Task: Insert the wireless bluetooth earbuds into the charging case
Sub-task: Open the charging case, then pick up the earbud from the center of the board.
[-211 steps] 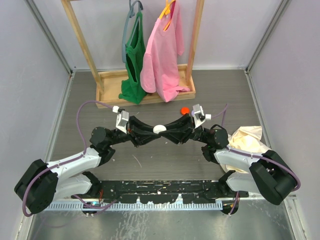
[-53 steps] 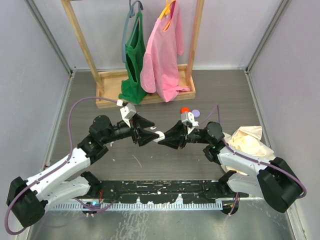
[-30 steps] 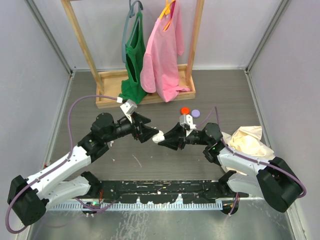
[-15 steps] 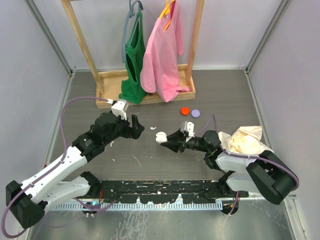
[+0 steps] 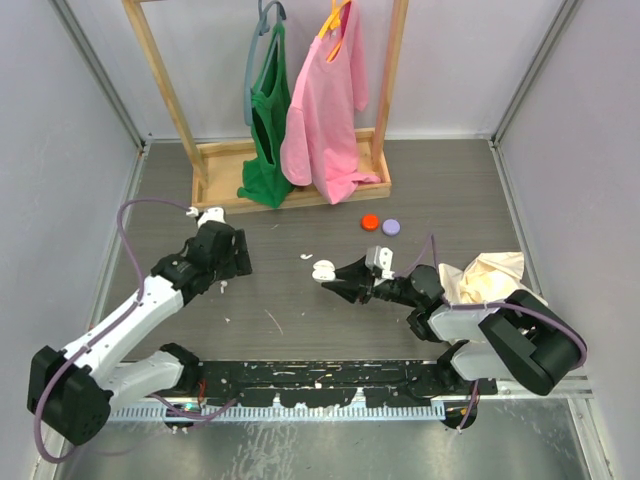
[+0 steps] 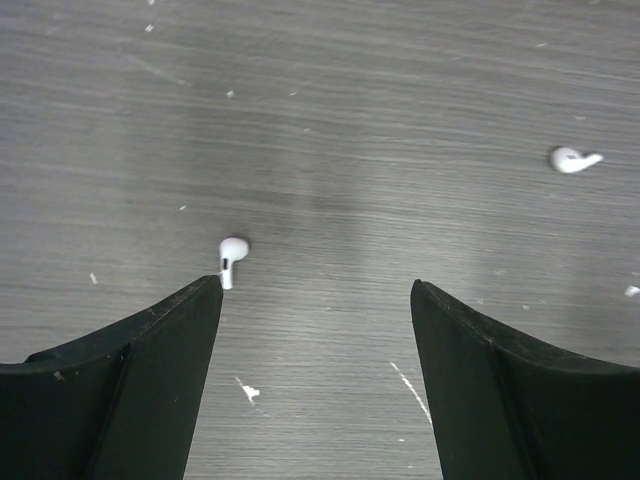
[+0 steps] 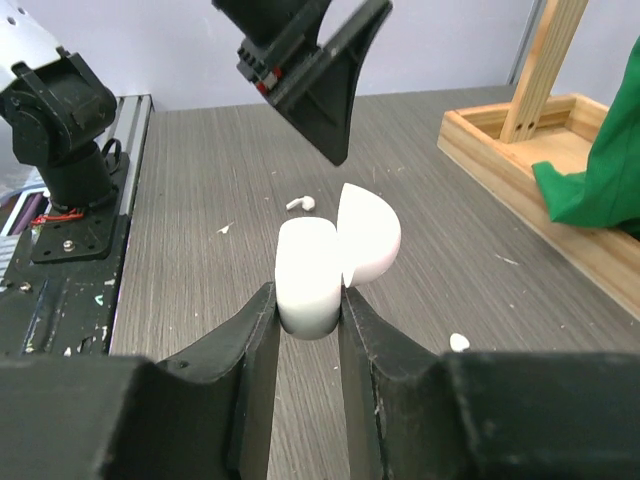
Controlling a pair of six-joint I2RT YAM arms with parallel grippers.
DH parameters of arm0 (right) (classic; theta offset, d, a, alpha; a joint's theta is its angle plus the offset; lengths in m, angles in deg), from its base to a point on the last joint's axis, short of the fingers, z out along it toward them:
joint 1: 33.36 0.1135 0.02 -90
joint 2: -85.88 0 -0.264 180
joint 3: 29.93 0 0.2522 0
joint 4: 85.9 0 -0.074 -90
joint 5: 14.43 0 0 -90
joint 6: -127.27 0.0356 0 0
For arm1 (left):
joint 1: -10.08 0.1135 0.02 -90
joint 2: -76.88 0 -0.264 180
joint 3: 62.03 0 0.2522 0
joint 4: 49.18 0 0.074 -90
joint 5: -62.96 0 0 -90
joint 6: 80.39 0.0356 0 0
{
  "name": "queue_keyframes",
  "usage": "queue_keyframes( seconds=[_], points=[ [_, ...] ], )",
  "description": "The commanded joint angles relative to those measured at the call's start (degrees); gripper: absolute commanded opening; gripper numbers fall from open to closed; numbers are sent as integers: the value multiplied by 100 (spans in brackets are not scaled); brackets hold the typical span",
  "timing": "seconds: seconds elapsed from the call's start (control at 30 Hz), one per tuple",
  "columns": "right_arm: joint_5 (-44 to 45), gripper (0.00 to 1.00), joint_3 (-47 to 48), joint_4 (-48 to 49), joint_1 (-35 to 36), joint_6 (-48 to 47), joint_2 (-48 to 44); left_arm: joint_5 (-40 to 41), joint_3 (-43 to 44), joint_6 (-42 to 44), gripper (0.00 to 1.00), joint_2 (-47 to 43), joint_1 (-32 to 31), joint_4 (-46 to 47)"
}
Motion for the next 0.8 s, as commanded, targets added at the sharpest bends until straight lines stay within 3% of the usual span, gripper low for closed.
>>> queue_keyframes(
  seconds=[0.0,0.23,0.43,0.77],
  points=[
    [15,1,-61,786,28,-81,35,192,134,-167,78,330,240,-332],
    [-185,1,-64,1026,28,-171,230,34,301,19,77,1027,630,-520],
    [-212,1,-57,1058,27,-169,249,-136,524,216,64,1714,817,-556],
    [-283,1,-20,1041,28,-109,288,-699,656,396,50,2435,1333,-477]
  ],
)
